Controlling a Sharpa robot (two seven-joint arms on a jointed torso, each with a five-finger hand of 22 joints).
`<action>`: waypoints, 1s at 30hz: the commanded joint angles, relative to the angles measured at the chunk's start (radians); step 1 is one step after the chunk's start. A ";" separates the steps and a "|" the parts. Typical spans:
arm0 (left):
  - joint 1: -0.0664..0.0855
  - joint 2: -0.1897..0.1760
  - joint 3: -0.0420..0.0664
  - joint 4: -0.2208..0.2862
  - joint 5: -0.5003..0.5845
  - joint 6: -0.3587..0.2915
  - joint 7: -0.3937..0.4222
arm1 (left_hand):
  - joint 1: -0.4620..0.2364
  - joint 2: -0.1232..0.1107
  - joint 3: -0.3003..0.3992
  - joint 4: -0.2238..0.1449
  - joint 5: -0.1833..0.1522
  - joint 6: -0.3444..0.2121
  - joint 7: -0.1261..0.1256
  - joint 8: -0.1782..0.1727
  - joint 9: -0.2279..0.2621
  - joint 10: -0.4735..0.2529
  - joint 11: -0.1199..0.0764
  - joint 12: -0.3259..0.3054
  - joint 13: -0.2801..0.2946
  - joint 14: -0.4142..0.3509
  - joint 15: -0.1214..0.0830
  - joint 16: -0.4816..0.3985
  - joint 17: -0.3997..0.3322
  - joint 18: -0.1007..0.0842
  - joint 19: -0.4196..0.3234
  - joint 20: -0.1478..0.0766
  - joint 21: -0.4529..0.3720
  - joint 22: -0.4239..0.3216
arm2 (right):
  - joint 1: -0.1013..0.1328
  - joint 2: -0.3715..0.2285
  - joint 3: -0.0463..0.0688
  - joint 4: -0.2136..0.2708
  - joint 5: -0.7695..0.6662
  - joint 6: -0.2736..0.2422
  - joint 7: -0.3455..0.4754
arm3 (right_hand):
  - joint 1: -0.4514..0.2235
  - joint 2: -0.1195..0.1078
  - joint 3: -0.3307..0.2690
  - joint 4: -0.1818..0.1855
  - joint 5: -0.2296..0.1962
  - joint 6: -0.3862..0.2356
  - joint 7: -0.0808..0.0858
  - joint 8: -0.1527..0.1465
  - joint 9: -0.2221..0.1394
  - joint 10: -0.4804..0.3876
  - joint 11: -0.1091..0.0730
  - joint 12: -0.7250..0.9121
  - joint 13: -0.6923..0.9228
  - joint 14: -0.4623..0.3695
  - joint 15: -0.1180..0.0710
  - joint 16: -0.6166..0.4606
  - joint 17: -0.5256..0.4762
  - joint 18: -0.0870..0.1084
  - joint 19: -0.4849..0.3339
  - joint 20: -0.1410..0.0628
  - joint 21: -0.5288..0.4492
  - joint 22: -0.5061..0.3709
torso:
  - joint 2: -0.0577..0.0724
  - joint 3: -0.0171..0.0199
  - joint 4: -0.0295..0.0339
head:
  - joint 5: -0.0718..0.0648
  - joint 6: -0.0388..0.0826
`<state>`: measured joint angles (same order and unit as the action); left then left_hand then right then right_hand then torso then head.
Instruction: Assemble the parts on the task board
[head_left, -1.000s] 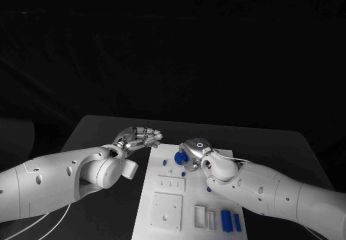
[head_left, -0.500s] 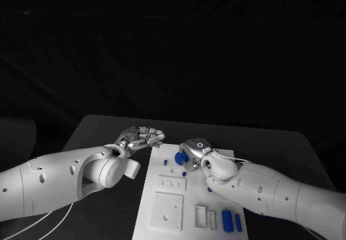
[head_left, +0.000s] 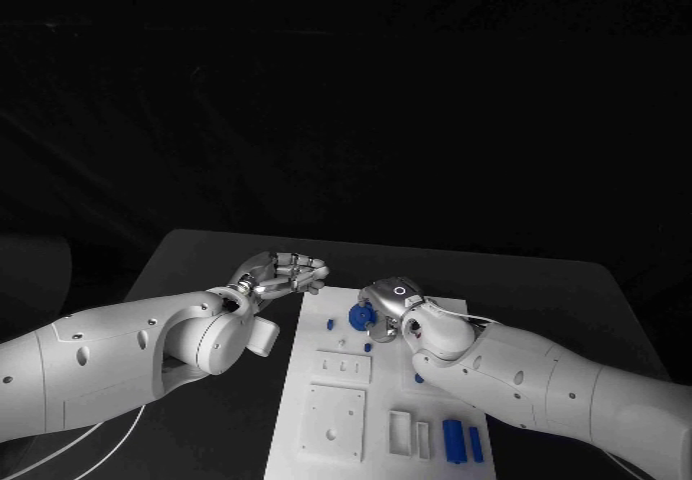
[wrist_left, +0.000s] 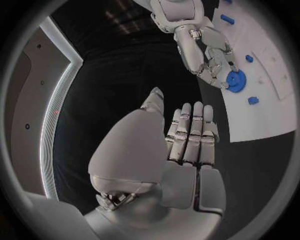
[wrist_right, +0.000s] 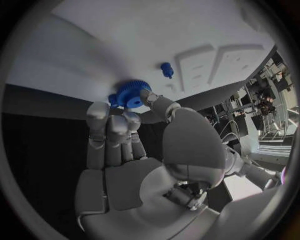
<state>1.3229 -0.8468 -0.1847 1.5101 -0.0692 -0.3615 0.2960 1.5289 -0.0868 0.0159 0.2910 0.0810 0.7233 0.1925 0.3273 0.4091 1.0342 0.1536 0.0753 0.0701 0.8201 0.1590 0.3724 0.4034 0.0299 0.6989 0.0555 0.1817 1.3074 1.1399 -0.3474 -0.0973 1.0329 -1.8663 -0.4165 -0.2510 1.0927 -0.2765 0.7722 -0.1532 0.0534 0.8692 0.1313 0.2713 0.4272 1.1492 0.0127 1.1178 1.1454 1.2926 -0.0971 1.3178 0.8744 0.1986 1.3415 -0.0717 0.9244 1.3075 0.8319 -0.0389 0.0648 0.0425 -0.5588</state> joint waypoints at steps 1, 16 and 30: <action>0.002 -0.002 0.001 0.003 -0.005 0.005 0.007 | 0.005 -0.003 -0.004 -0.002 -0.004 0.000 0.000 -0.006 -0.001 -0.006 0.003 -0.006 -0.001 0.002 0.002 0.005 -0.001 0.018 -0.001 0.004 -0.004 0.021 | -0.003 -0.002 -0.002 0.000 0.008 0.047 0.009 | -0.001 -0.005 -0.012 -0.001 -0.004 -0.028 -0.007 -0.009 -0.003 0.005 -0.002 0.001 -0.003 0.000 -0.001 -0.005 0.003 0.063 0.000 -0.004 -0.002 0.012 | 0.000 0.0001 0.0010 | 0.001 0.000; 0.002 -0.008 0.001 0.005 -0.005 0.006 0.004 | 0.001 -0.002 -0.004 0.000 -0.004 -0.001 0.003 -0.008 -0.002 -0.007 0.005 -0.007 -0.002 0.001 0.003 0.005 -0.002 0.018 0.000 0.005 -0.004 0.021 | -0.002 -0.018 -0.002 0.008 0.032 0.064 0.007 | 0.024 0.018 -0.004 -0.012 -0.003 -0.050 -0.017 -0.015 -0.004 0.005 -0.011 0.001 -0.006 0.000 -0.010 -0.008 0.007 0.063 -0.002 -0.007 -0.004 0.011 | 0.000 -0.0002 0.0000 | 0.001 -0.001; 0.002 -0.011 0.001 0.003 -0.005 0.006 0.004 | -0.001 -0.002 -0.004 -0.001 -0.004 -0.003 0.004 -0.009 -0.003 -0.009 0.006 -0.008 -0.002 0.001 0.003 0.005 -0.002 0.018 0.000 0.005 -0.004 0.021 | -0.002 -0.053 -0.002 0.026 0.041 0.061 0.013 | 0.023 0.021 -0.003 -0.015 -0.002 -0.051 -0.016 -0.013 -0.002 0.005 -0.011 0.001 -0.007 0.000 -0.010 -0.009 0.008 0.063 -0.002 -0.006 -0.004 0.011 | -0.001 0.0018 -0.0004 | -0.003 0.000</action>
<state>1.3230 -0.8582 -0.1849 1.5116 -0.0700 -0.3616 0.2941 1.5289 -0.0868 0.0159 0.2910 0.0810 0.7233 0.1925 0.3246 0.4078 1.0307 0.1572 0.0727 0.0693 0.8201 0.1590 0.3724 0.4033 0.0299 0.6989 0.0555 0.1817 1.3079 1.1396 -0.3995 -0.0986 1.0553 -1.8300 -0.3878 -0.2398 1.1100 -0.2592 0.7699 -0.1617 0.0534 0.8203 0.1164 0.2611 0.4235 1.1527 0.0087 1.1179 1.1399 1.2916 -0.1036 1.3119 0.8816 0.1999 1.3414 -0.0714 0.9235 1.3074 0.8318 -0.0378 0.0641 0.0410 -0.5581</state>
